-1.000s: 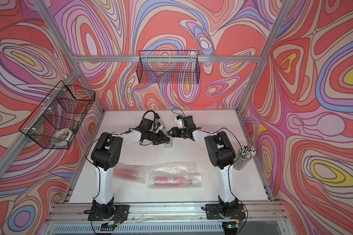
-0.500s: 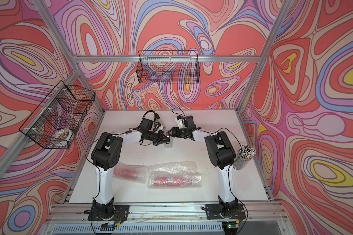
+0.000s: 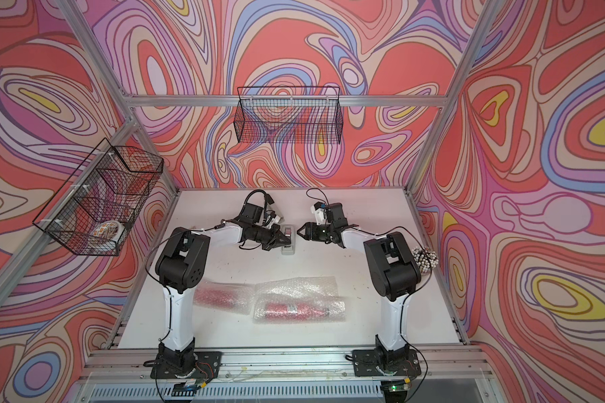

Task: Wrap wine bottles in bubble wrap
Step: Tear off the tape using the Tape Cutter.

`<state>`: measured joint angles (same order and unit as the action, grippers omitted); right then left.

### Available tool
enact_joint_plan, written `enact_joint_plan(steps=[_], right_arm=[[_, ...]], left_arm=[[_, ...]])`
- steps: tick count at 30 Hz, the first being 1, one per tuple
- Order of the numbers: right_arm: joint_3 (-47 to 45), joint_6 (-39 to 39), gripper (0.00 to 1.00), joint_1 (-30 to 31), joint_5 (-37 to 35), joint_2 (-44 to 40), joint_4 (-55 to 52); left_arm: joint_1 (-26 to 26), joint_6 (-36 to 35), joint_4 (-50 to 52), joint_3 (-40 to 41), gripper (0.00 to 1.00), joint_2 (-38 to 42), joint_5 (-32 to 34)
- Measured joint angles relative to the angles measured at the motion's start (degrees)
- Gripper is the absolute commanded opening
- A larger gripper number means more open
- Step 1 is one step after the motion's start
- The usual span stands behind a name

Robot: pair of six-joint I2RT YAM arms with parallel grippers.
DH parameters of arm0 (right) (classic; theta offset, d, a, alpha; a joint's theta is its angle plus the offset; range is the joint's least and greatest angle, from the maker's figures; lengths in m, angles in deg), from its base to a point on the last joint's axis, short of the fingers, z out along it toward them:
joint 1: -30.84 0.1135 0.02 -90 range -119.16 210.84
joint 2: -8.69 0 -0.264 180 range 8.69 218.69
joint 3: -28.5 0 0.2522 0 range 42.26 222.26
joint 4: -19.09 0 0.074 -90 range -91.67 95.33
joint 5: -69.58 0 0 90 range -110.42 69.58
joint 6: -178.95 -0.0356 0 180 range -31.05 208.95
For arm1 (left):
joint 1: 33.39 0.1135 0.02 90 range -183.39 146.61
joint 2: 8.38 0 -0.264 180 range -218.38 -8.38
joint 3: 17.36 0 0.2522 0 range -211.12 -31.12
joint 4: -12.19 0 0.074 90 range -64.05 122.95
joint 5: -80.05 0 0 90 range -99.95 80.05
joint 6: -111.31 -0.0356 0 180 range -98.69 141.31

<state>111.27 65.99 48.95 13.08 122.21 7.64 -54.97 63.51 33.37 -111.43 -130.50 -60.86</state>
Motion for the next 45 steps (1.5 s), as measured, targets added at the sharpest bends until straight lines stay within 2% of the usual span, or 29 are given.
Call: enact_joint_plan(steps=[12,19,22,27,33,40,45], right_arm=[[1.73,-3.54,0.46,2.08,3.85,7.43,4.09],[3.19,-3.96,0.3,2.58,4.44,8.24,4.22],[3.21,-4.2,0.27,2.71,4.48,8.24,4.52],[3.21,-4.96,0.25,2.78,4.22,8.24,5.16],[3.21,-5.64,0.24,2.93,3.67,8.24,5.64],[3.21,-6.16,0.24,2.99,3.43,8.24,5.84],[3.21,-6.32,0.24,2.99,3.39,8.24,5.86]], left_arm=[[-0.17,-0.2,1.49,-0.02,0.0,0.22,-0.33],[-0.24,-0.39,2.36,-0.04,0.0,0.87,-0.22],[-0.37,-0.39,2.69,-0.04,0.0,2.03,-0.2],[-1.27,-0.37,3.04,1.53,0.0,5.03,-0.15],[-2.56,0.09,2.38,8.79,0.0,8.57,0.81],[-2.91,0.72,0.15,13.27,0.0,9.46,2.03],[-3.13,0.48,0.04,13.62,0.0,9.46,2.91]])
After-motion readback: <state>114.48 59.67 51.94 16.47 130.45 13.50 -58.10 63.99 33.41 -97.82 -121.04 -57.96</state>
